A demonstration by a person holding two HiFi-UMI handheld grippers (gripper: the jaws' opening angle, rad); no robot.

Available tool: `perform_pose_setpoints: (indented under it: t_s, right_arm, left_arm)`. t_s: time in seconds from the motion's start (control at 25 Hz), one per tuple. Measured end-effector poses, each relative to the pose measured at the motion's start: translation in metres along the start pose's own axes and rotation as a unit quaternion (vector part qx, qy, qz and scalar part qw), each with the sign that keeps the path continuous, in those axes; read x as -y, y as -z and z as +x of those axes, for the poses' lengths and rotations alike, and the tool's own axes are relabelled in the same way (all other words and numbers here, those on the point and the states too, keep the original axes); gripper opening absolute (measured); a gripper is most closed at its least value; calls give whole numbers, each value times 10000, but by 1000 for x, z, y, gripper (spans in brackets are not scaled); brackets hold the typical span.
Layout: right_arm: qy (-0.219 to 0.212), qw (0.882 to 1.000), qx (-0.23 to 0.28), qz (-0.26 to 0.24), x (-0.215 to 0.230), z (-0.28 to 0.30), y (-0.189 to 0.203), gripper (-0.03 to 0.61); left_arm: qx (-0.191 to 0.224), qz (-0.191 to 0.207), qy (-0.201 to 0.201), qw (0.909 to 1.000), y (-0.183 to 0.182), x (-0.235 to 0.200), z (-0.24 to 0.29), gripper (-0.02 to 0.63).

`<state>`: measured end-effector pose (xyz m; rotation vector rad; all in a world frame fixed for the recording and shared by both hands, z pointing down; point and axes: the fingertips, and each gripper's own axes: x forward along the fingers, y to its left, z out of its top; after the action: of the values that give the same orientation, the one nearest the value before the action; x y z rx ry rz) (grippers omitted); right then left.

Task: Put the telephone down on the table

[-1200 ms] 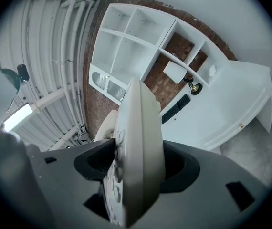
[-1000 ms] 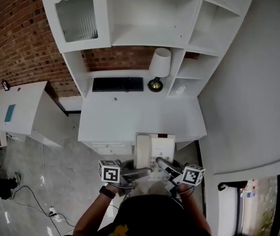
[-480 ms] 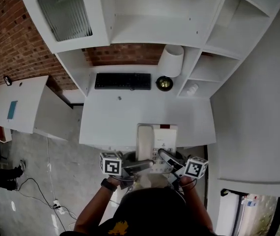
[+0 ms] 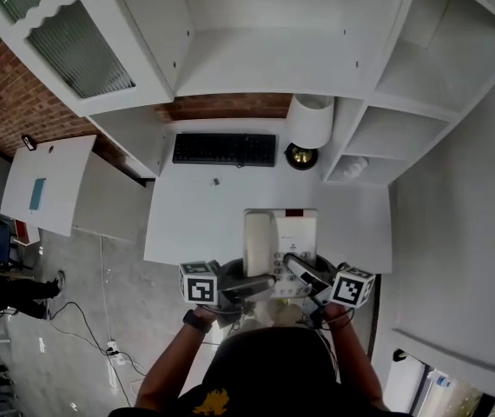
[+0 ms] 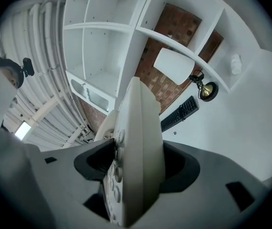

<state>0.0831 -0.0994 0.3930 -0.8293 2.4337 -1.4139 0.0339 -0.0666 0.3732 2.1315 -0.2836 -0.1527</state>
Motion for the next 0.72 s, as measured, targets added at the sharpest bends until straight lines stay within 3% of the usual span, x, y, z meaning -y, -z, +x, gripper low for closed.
perform_pose_setpoints:
  t_s: [0.2,0.72]
  right_arm:
    - [20,9998,-177,24,22,8,-20,262]
    - [-110,9997,-31,-201,43,81,-41,261]
  left_arm:
    - [-8,48,-227,9997,-20,-15,17,416]
    - [-167,190,121,9996,-62,-76,-6,416]
